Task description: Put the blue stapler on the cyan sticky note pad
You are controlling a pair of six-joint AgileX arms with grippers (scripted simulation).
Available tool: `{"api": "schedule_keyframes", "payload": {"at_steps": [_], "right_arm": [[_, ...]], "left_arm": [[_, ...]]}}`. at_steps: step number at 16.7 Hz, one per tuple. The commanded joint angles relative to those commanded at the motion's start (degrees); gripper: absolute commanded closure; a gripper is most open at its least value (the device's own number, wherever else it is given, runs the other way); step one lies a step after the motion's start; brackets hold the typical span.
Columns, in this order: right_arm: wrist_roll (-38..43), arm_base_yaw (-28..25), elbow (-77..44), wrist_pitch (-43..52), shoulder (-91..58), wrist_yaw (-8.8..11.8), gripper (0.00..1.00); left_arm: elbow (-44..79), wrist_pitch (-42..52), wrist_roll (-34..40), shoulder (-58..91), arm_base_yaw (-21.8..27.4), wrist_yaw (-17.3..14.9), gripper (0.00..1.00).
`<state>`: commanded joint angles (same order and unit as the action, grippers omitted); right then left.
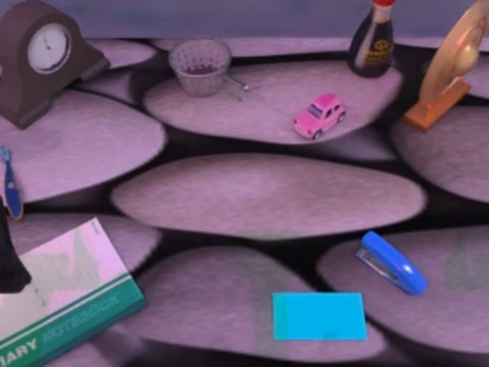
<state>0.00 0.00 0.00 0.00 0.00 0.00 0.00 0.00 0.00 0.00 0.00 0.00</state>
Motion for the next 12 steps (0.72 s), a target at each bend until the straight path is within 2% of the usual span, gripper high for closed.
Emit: {"api": "schedule_keyframes", "payload": {"at_steps": [6, 12], "right_arm": [[-1.2, -2.0, -5.8, 4.4, -5.9, 0.1, 0.00], [-5.4, -8.9, -27.5, 20.7, -33.0, 0.0, 0.00]], "left_arm": [[0.0, 0.0, 0.0, 0.0, 0.0, 0.0, 0.00], [0.0, 0.0, 0.0, 0.0, 0.0, 0.0, 0.00]]}}
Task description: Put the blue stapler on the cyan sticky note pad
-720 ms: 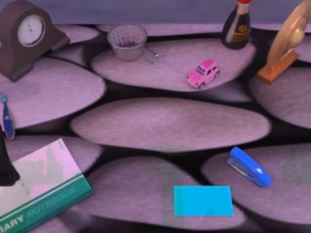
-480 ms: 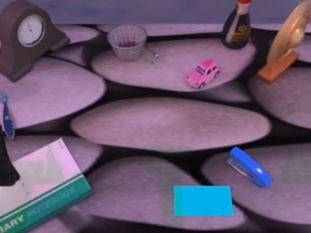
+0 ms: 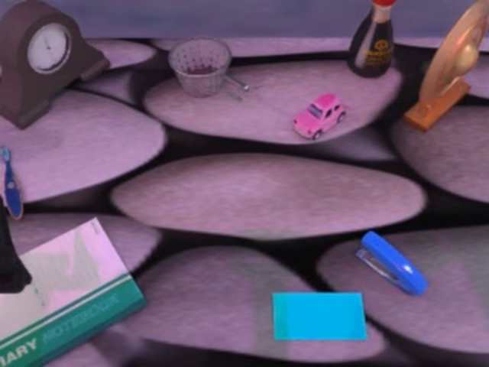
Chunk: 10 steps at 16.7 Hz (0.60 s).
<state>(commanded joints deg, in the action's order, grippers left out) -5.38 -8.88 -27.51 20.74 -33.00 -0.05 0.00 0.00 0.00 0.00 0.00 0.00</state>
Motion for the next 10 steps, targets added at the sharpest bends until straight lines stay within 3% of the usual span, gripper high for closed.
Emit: {"api": "schedule_keyframes", "payload": {"at_steps": [10], "right_arm": [[-8.5, -13.8, -40.7, 32.8, -55.5, 0.2, 0.00]], "left_arm": [[0.0, 0.0, 0.0, 0.0, 0.0, 0.0, 0.00]]}}
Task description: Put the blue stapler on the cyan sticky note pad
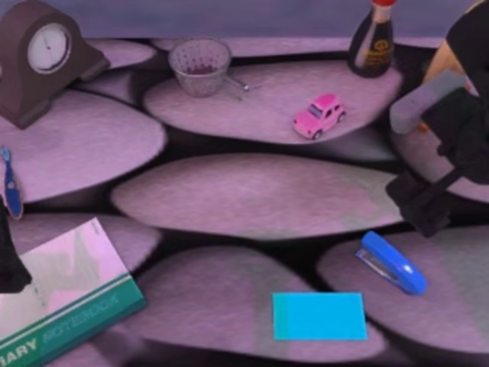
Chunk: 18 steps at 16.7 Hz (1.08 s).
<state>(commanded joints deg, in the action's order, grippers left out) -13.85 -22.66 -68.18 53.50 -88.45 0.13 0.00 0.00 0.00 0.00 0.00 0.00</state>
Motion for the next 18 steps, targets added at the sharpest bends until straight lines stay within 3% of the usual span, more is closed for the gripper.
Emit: {"api": "schedule_keyframes", "payload": {"at_steps": [8, 14, 18], "right_arm": [[-3.5, -5.7, -17.6, 12.1, -20.9, 0.0, 0.00], [-3.5, -5.5, -17.6, 12.0, -21.1, 0.0, 0.00], [-3.5, -5.7, -13.3, 5.5, -23.4, 0.0, 0.00]], "left_arm": [[0.0, 0.0, 0.0, 0.0, 0.0, 0.0, 0.00], [0.0, 0.0, 0.0, 0.0, 0.0, 0.0, 0.00], [0.0, 0.0, 0.0, 0.0, 0.0, 0.0, 0.00]]}}
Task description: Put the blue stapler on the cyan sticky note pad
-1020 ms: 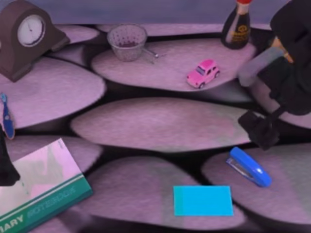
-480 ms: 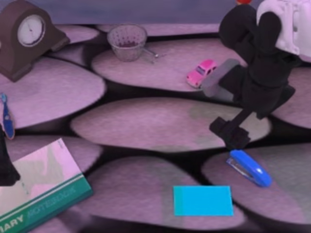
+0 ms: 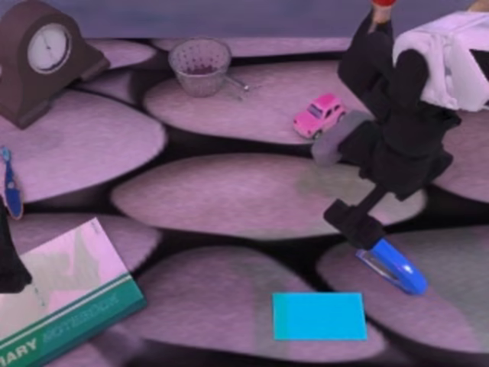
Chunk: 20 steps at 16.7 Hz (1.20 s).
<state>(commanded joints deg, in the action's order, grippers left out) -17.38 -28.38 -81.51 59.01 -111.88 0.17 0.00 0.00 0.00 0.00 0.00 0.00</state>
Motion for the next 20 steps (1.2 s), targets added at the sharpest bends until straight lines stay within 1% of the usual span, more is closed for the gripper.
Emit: {"api": "schedule_keyframes", "payload": {"at_steps": [3, 5, 10, 20], "right_arm": [[0.2, -0.1, 4.8, -8.4, -3.0, 0.0, 0.00], [0.3, -0.2, 7.4, -12.4, -4.7, 0.0, 0.00], [0.3, -0.2, 8.5, -14.0, -5.5, 0.0, 0.00], [0.3, -0.2, 8.5, -14.0, -5.5, 0.0, 0.75]], "left_arm": [[0.0, 0.0, 0.0, 0.0, 0.0, 0.0, 0.00], [0.0, 0.0, 0.0, 0.0, 0.0, 0.0, 0.00], [0.0, 0.0, 0.0, 0.0, 0.0, 0.0, 0.00], [0.0, 0.0, 0.0, 0.0, 0.0, 0.0, 0.00]]}}
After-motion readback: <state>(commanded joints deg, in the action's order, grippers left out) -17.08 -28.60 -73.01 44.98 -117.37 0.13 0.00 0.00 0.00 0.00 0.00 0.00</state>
